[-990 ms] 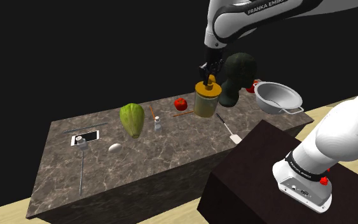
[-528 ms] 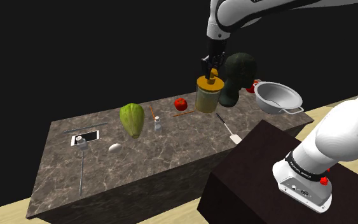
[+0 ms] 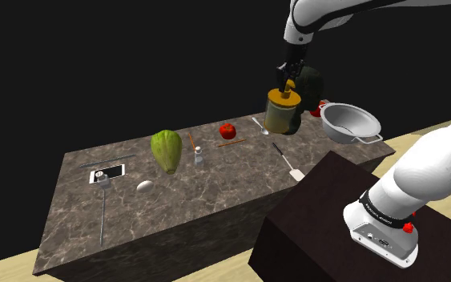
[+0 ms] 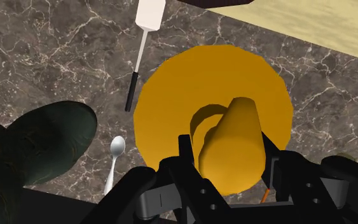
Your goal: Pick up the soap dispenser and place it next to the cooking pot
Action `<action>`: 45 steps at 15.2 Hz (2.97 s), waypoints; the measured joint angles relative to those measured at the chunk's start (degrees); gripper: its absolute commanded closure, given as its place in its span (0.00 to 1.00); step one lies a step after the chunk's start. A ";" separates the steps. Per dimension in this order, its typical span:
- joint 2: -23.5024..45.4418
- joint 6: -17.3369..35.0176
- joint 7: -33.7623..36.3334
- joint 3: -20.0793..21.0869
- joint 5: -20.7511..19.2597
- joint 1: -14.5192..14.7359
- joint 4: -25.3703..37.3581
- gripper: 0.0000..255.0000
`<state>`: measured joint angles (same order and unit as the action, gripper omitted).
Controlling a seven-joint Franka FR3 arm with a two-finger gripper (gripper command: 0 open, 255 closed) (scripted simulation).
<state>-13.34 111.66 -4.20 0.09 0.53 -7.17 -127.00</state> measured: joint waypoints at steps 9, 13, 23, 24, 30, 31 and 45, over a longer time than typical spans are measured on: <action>0.93 -0.73 -12.29 -7.88 -2.28 -5.46 1.70 1.00; 1.92 -0.63 -17.66 -11.26 -3.03 -7.79 2.68 1.00; 11.77 -1.26 -32.74 -19.63 -1.76 -13.82 13.16 1.00; 12.74 -1.07 -33.64 -20.04 -1.47 -14.18 13.90 1.00; 14.38 2.53 -34.59 -20.37 -0.92 -14.51 11.84 1.00; 14.55 3.37 -34.66 -20.38 -0.86 -14.53 11.14 1.00; 19.41 13.55 -36.12 -20.41 1.15 -14.89 5.51 1.00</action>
<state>6.07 125.21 -40.32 -20.32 1.68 -22.06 -121.49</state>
